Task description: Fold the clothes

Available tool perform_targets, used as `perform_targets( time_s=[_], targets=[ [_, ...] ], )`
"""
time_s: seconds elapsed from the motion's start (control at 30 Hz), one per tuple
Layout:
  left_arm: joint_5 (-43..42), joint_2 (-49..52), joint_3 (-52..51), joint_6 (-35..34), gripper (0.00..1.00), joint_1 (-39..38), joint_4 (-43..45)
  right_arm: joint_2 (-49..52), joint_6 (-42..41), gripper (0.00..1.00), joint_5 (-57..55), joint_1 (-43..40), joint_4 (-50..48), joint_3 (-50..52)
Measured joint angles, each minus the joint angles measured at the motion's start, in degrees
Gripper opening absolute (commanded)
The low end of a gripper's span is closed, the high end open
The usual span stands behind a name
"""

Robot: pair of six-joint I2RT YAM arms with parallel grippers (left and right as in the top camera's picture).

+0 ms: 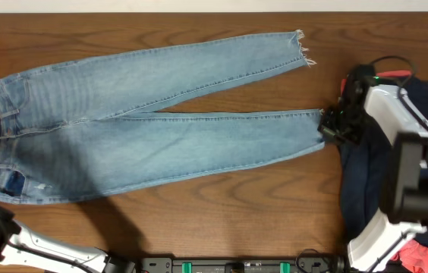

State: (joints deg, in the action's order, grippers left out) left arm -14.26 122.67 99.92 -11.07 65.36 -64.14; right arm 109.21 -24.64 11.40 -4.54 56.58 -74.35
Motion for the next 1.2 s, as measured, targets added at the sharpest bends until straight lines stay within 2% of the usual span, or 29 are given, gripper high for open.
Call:
perform_targets(
  time_s=[0.17, 0.33, 0.53, 0.7, 0.9, 1.2],
  targets=[
    [0.8, -9.8, -0.1, -1.4, 0.06, -0.2, -4.8, -14.7, 0.8, 0.01, 1.7, -1.4, 1.9, 0.0],
    [5.8, -20.5, -0.2, -2.7, 0.06, -0.2, -7.0, -29.2, 0.4, 0.01, 2.3, -3.1, 4.1, -0.9],
    [11.8, -33.2, -0.3, -3.5, 0.06, -0.2, -7.7, -36.9, -1.4, 0.02, 2.6, -4.2, 7.9, -9.6],
    [14.6, -39.2, -0.3, -3.9, 0.06, -0.2, -7.9, -37.2, -2.4, 0.02, 2.7, -4.3, 6.6, -17.5],
    [16.2, -37.5, -0.4, -4.0, 0.06, -0.2, -8.1, -31.3, -4.1, 0.01, 4.3, -4.2, 3.0, -18.4],
    [18.1, -33.9, -3.2, -4.6, 0.06, -0.2, -9.3, -13.0, -6.5, 0.01, 9.4, 0.9, -16.6, -18.3]
  ],
)
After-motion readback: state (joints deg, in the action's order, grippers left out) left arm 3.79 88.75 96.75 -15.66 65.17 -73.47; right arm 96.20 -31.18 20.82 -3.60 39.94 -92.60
